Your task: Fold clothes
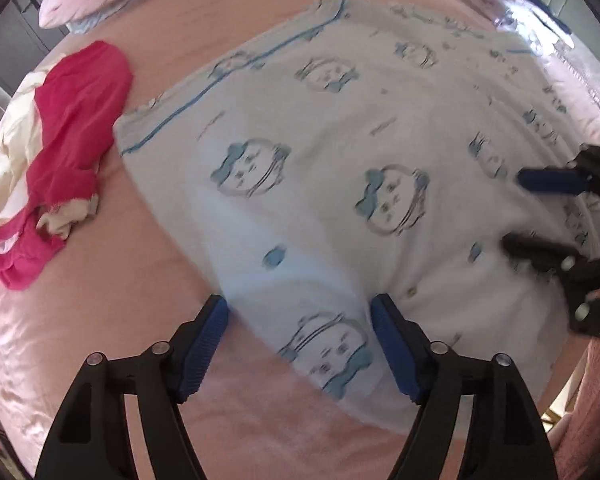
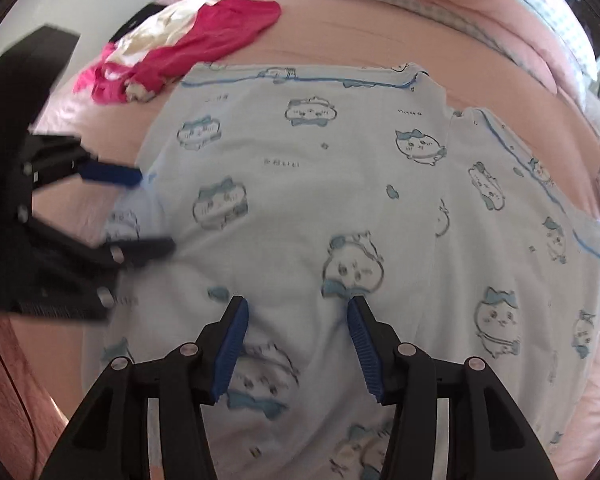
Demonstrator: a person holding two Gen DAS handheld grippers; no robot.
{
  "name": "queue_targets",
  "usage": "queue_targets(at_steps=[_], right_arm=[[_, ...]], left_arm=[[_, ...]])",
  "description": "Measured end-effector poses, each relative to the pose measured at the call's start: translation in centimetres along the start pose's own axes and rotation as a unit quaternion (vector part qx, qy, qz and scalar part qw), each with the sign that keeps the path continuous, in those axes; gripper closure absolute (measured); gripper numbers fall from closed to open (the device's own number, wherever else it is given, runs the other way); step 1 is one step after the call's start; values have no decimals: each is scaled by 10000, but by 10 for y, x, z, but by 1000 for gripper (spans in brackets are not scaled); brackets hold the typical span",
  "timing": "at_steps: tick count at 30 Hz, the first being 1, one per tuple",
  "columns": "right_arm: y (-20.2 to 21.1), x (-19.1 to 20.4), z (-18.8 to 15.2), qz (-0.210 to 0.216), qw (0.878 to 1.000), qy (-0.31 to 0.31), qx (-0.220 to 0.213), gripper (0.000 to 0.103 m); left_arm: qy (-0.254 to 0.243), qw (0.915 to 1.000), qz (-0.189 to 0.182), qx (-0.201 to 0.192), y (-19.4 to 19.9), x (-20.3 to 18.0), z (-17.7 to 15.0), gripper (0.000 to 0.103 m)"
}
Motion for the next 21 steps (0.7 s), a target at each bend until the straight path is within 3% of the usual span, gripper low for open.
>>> queue_targets(at_steps=[2, 5, 9, 12, 16, 20, 21], right_arm=[[6, -3, -8, -47, 9999, 110, 45, 49], [20, -21, -13, -25, 10000, -44, -52, 49], [25, -32, 13, -120, 9989, -255, -366, 49], [13, -26, 38, -23, 9988, -317, -376, 49], [-15, -21, 38, -363, 9992, -156, 21, 49], [-3, -35, 17, -388, 9990, -213, -22, 49], [1, -39, 14, -482, 9987, -192, 2, 49]], left_arm=[[-61, 9995, 213, 235, 2, 17, -8, 18], [408, 9990, -177, -68, 17, 36, -1, 21], [721, 9924, -350, -930, 28, 23, 28, 21], [701, 9923, -483, -897, 8, 6, 40, 21], [618, 9962, 166, -583, -2, 11, 35, 18], [569, 9954, 732, -241, -3, 30, 27, 16], [666, 9950, 704, -235, 0, 36, 26, 17]])
Point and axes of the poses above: each gripper's, at about its wrist camera, not at the fingertips, and y roughly against the way its jaws point, x to its left, z to its top, the point moved 2 cm from there along -y, roughly the way its jaws point, and after that the axes turned 9 degrees about y, right-handed, at the moved point
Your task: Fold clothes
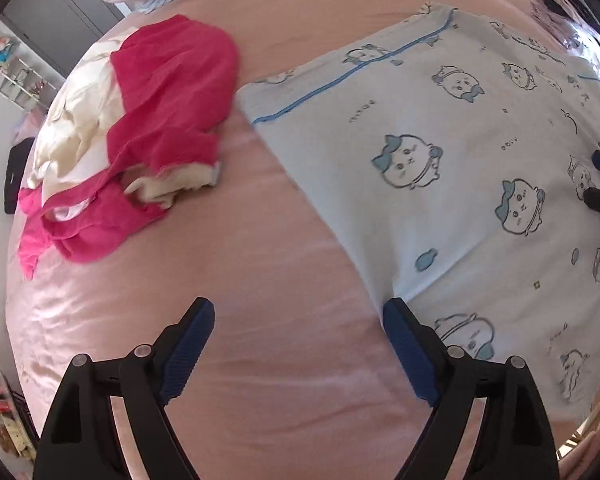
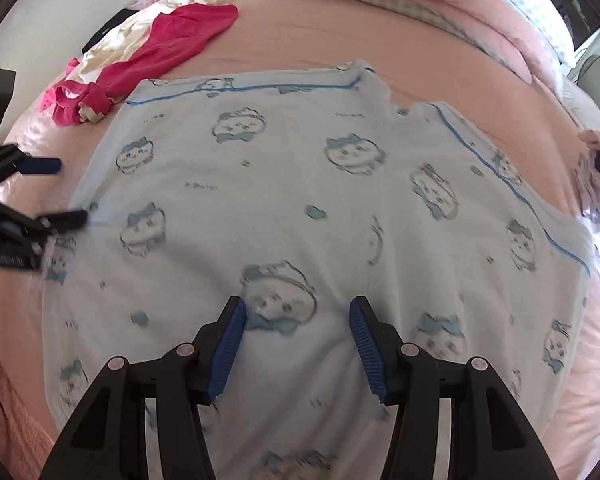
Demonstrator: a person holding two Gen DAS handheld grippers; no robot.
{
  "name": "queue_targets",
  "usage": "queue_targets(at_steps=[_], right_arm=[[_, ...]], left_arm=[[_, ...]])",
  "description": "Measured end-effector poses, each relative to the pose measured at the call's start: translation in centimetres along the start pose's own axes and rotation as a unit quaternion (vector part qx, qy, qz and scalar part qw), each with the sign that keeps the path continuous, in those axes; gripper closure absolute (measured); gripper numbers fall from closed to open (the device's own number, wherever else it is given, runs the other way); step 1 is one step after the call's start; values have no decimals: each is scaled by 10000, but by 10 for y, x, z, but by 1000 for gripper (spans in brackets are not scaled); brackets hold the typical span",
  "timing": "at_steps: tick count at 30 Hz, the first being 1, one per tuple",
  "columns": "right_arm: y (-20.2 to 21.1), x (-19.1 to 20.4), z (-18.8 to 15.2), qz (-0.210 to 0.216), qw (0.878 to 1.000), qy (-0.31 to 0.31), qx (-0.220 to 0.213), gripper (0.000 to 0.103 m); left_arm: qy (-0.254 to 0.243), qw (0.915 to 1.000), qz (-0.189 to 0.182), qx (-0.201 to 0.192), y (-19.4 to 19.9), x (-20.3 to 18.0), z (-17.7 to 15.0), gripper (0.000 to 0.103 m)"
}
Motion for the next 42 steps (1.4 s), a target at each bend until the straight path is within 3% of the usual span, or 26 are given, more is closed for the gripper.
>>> queue_targets(at_steps=[3, 6, 9, 11, 15, 18, 20, 23, 25, 28, 31, 33, 35, 37, 42], right_arm=[[8, -11, 2, 144, 9997, -161, -112, 49], [4, -10, 24, 217, 9992, -233, -222, 49], [-10, 4, 52, 307, 9991, -125, -256, 49], [-22, 11, 68, 370, 9990, -58, -245, 49], [-41, -4, 80, 282, 9995, 61, -152, 49], [-33, -30, 73, -174, 9998, 77, -101, 49], [-31, -43, 72, -221, 9997, 48, -76, 49], [-30, -47, 80, 202, 9993, -245, -206, 49], [-32, -38, 90, 332, 9988, -262, -262, 49], [-43, -16, 100, 411, 9989, 29, -210, 49], [-55, 0, 107, 220, 9986, 439, -190, 49], [-54, -6, 110, 83, 9981, 551, -252, 49], [-55, -24, 109, -333, 9981, 460, -239, 49], [-56, -45, 109, -222, 9994, 151, -236, 49], [-49, -35, 127, 54, 9983, 276, -512, 49]], left_arm=[[340, 9987, -243, -279, 11, 5, 11, 18], [510, 9940, -726, -636, 20, -13, 17, 18], [370, 9921, -931, -761, 8, -33, 35, 18], [215, 9956, -706, -574, -10, -47, 42, 18], [6, 9991, -175, -380, -14, -26, 34, 16], [201, 9987, -233, -399, -6, -9, 39, 16], [331, 9982, -272, -412, -1, 2, 42, 16], [377, 9948, -556, -770, 8, -9, 58, 16], [217, 9943, -555, -886, 7, -16, 60, 16], [130, 9951, -559, -803, 4, -37, 51, 16], [47, 9957, -586, -714, -20, -31, 58, 15], [130, 9966, -514, -630, -27, -16, 61, 14], [277, 9977, -334, -524, -26, 2, 58, 13], [459, 9976, -200, -488, -21, 12, 58, 13], [236, 9914, -782, -1027, 4, -29, 73, 13]])
Point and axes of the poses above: each gripper's, at about its wrist camera, not at the fingertips, and y roughly against the way its jaws point, x to its left, z to its top, the point moved 2 cm from there along -y, roughly the way its jaws point, and after that the axes turned 9 degrees about y, right-handed, at the moved point
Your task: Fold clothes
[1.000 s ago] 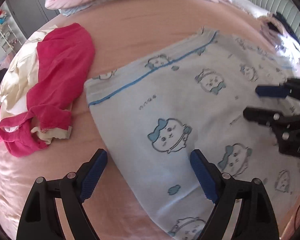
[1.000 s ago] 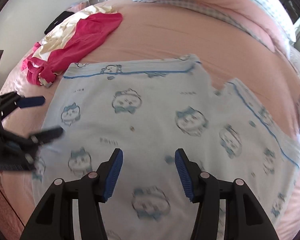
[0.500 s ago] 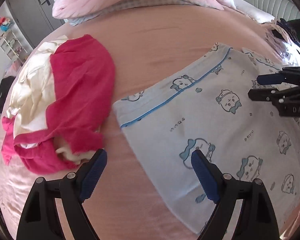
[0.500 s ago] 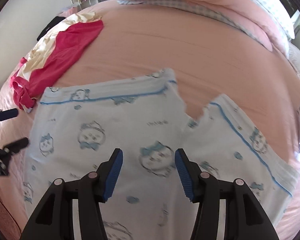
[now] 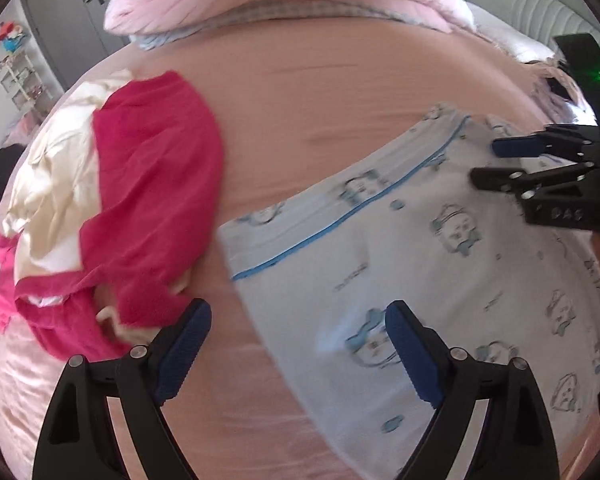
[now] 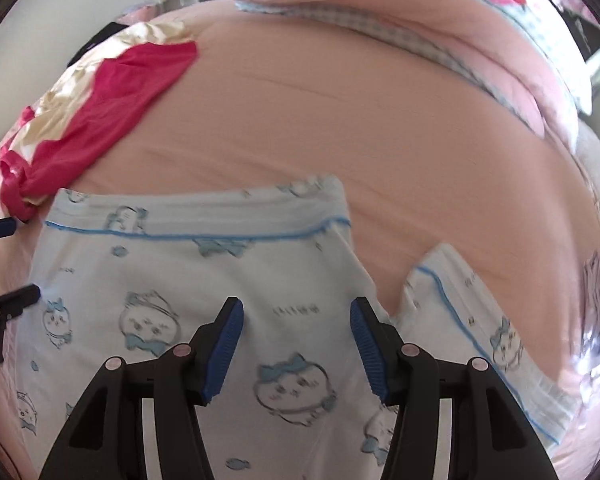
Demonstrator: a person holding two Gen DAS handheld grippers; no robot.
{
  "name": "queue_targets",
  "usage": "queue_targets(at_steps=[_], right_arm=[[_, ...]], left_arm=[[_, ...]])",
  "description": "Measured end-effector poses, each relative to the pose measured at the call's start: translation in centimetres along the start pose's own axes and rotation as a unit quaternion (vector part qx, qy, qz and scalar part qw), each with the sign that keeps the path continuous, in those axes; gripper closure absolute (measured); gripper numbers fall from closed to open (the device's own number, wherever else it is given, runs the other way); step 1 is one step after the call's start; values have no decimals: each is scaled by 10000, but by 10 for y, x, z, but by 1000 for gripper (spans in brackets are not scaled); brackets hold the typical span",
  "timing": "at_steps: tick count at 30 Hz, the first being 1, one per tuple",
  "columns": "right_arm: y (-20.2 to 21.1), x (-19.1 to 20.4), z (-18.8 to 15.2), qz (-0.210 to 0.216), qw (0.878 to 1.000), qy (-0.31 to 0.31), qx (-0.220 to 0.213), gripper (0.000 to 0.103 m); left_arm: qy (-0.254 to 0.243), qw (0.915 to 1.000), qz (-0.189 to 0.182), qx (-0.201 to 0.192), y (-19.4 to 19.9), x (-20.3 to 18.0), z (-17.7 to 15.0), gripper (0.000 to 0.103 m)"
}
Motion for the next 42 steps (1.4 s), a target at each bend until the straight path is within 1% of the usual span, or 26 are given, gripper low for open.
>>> queue_targets(at_steps=[2, 4, 5, 6, 8, 12, 15, 17, 18, 20, 21, 22, 25, 27, 29, 31, 32, 34, 35, 36, 37, 38, 39, 40, 42], right_arm=[[-7, 11, 8, 165, 9998, 96, 36, 48], [-21, 13, 12, 132, 9997, 157, 159, 48], [-28, 14, 14, 105, 9995, 186, 224, 48], [-29, 9, 16, 90, 9997, 116, 204, 47], [-30, -4, 21, 68, 9999, -69, 123, 47], [-28, -26, 28, 174, 9989, -426, 95, 47], [-11, -22, 21, 261, 9985, -480, 85, 47], [7, -14, 8, 366, 9983, -454, 73, 47], [17, -8, -2, 448, 9980, -445, 80, 46], [38, 4, -22, 612, 9972, -425, 94, 46], [45, 10, -35, 614, 9972, -400, 140, 45], [50, 20, -46, 601, 9973, -372, 208, 45], [57, 43, -83, 592, 9970, -293, 407, 45], [55, 60, -107, 587, 9964, -299, 536, 45], [51, 68, -127, 546, 9957, -318, 679, 45], [63, 73, -140, 319, 9979, -178, 543, 45], [69, 73, -143, 200, 9982, -148, 542, 45], [81, 70, -148, 2, 9984, -184, 530, 45], [89, 68, -150, 22, 9986, -286, 437, 45], [95, 67, -151, 136, 9985, -416, 329, 45], [100, 67, -153, 267, 9979, -550, 220, 45], [99, 71, -154, 313, 9978, -534, 229, 45], [96, 76, -156, 338, 9979, -480, 266, 45], [94, 81, -157, 364, 9980, -427, 303, 45], [89, 90, -161, 414, 9979, -320, 377, 45]], left_arm=[[-218, 9998, 9, -17, -12, -20, 9, 13], [-257, 9995, -20, 156, -39, -21, 22, 13], [-173, 9995, -53, 256, -50, -18, 23, 13], [-14, 9995, -207, 246, -59, -7, 27, 13], [322, 9988, -335, 159, -58, 9, 36, 13], [788, 9967, -145, 118, -54, 37, 49, 13], [627, 9967, -520, -34, -28, 25, 43, 13], [296, 9967, -759, 2, -19, 8, 32, 13], [119, 9959, -892, 95, -21, -1, 28, 13], [-194, 9936, -1063, 317, -17, -22, 5, 13], [-326, 9927, -1077, 425, -5, -40, -13, 13], [-444, 9917, -1083, 532, 4, -55, -30, 13], [-587, 9905, -950, 801, 5, -73, -64, 13], [-727, 9924, -733, 677, 13, -78, -79, 13], [-701, 9930, -626, 717, 19, -72, -87, 13], [-723, 9933, -407, 802, 26, -59, -96, 13], [-724, 9934, -305, 838, 30, -53, -100, 13], [-597, 9944, -214, 844, 41, -41, -106, 13], [-440, 9955, -343, 767, 48, -38, -107, 13], [-286, 9960, -499, 682, 55, -37, -107, 13], [-167, 9952, -787, 555, 63, -41, -108, 13], [-138, 9939, -993, 453, 67, -49, -110, 13], [-220, 9938, -1013, 408, 67, -59, -113, 13], [-398, 9944, -873, 444, 64, -69, -118, 13], [-766, 9939, -502, 607, 52, -77, -132, 12]])
Point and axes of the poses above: each gripper's, at about its wrist camera, not at the fingertips, and y roughly against the way its jaws point, x to its left, z to its top, the point moved 2 cm from there along -y, roughly the way its jaws point, and after that the axes turned 9 degrees about y, right-handed, at the moved point
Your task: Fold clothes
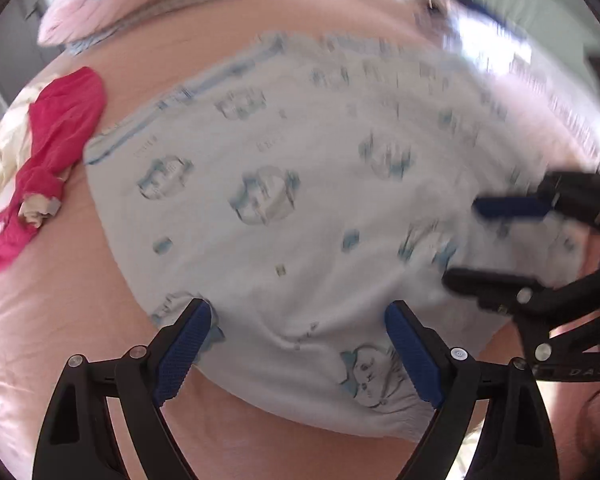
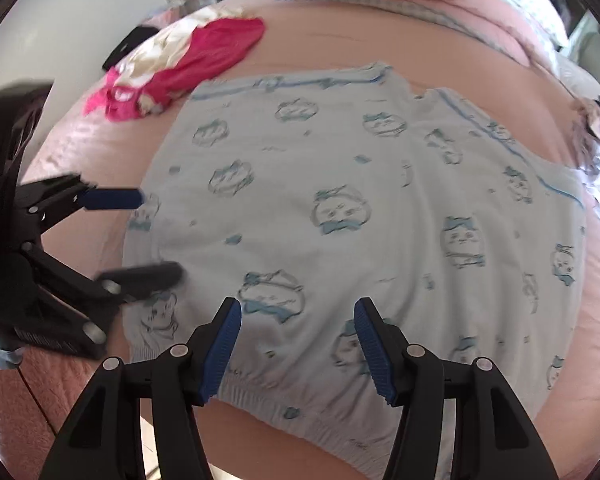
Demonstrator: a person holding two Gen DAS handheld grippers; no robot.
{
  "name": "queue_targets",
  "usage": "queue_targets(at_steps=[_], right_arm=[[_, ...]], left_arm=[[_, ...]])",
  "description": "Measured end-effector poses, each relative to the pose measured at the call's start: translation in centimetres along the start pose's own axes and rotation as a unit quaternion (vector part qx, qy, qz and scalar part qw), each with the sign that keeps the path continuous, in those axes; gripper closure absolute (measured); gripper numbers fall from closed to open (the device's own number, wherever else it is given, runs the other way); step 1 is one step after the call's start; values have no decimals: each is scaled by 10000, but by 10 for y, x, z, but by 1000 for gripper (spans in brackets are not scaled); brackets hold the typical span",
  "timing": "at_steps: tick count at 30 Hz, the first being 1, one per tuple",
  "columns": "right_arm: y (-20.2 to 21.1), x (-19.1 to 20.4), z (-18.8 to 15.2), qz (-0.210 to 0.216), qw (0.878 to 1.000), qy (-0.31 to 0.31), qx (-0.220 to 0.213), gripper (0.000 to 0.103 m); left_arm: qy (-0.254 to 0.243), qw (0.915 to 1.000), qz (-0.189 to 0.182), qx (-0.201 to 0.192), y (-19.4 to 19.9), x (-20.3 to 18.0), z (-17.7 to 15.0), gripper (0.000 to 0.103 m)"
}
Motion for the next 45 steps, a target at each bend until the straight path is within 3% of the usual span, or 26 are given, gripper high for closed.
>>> queue_targets(at_steps=[4, 8, 12, 14, 17, 19, 22, 25, 30, 34, 39, 45], right_arm=[[2, -4, -18, -101, 9998, 65, 155, 44], [23, -16, -38, 59, 9998, -160, 81, 44], [40, -32, -45, 118, 9980, -568, -261, 44], [38, -39, -48, 89, 9971, -713, -233, 44], [16, -46, -57, -237, 9975, -617, 267, 44], [19, -52, -67, -146, 9981, -566, 201, 44], [38, -61, -84, 14, 9981, -594, 158, 45], [56, -78, -96, 126, 9963, -854, -9, 45], [76, -130, -97, -13, 9869, -1564, -396, 45], [69, -178, -89, -375, 9828, -1778, -320, 45], [51, -226, -82, -416, 9767, -2087, -272, 45], [16, -284, -73, -244, 9629, -2677, -227, 45]], left_arm=[[-103, 9992, 299, 246, 7, 13, -23, 11], [238, 9988, 97, 413, 22, 37, -36, 11], [489, 9987, -123, -52, 36, 34, -25, 12], [553, 9979, -273, -183, 27, 23, -17, 12], [329, 9994, 9, 60, 6, 7, -20, 11], [173, 9997, 168, 69, 2, 4, -24, 10], [395, 9980, 178, 461, 8, 19, -29, 11], [438, 9982, 251, 324, 21, 23, -22, 11], [422, 9988, -167, -157, 30, 3, 16, 11], [241, 9989, -361, -191, 11, -27, 52, 11], [16, 9986, -424, -312, -17, -54, 103, 11], [326, 9950, -602, -734, -34, -59, 171, 12]])
Point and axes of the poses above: each gripper's, at about its wrist camera, not at the fingertips, and y roughly against the way its jaws point, x to its left, z to its top, the point moved 2 cm from there along -y, roughly the way its jaws point, and after that the axes turned 9 degrees about y, right-handed, at the moved point
